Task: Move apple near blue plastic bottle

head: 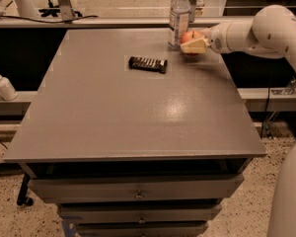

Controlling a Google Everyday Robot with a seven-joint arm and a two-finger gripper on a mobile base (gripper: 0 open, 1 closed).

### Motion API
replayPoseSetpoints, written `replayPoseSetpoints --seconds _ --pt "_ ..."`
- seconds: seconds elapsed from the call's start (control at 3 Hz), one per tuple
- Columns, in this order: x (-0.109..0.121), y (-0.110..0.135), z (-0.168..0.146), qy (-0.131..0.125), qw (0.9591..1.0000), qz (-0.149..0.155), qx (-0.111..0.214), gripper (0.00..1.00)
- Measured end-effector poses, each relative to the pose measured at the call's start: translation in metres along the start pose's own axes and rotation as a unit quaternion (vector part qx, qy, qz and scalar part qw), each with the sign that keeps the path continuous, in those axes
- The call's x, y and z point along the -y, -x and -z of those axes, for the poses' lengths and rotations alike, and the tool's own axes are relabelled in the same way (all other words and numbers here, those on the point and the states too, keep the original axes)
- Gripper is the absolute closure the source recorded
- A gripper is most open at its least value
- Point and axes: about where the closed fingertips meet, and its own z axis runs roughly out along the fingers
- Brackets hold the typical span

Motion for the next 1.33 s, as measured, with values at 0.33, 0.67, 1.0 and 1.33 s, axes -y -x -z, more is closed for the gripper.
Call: replayPoseSetpoints --seconds 0.33,0.67,1.0,1.33 --pt "0.0 0.0 0.0 -0.001 1.0 -0.001 -0.001 0.14" --pt "0.0 -0.002 0.002 0.0 1.0 -0.004 -0.002 0.0" --pt "-0.004 0.0 0.009 0.004 1.0 -0.005 0.002 0.0" --pt "-0.009 0.004 0.031 0.005 0.9999 -0.001 0.012 0.0"
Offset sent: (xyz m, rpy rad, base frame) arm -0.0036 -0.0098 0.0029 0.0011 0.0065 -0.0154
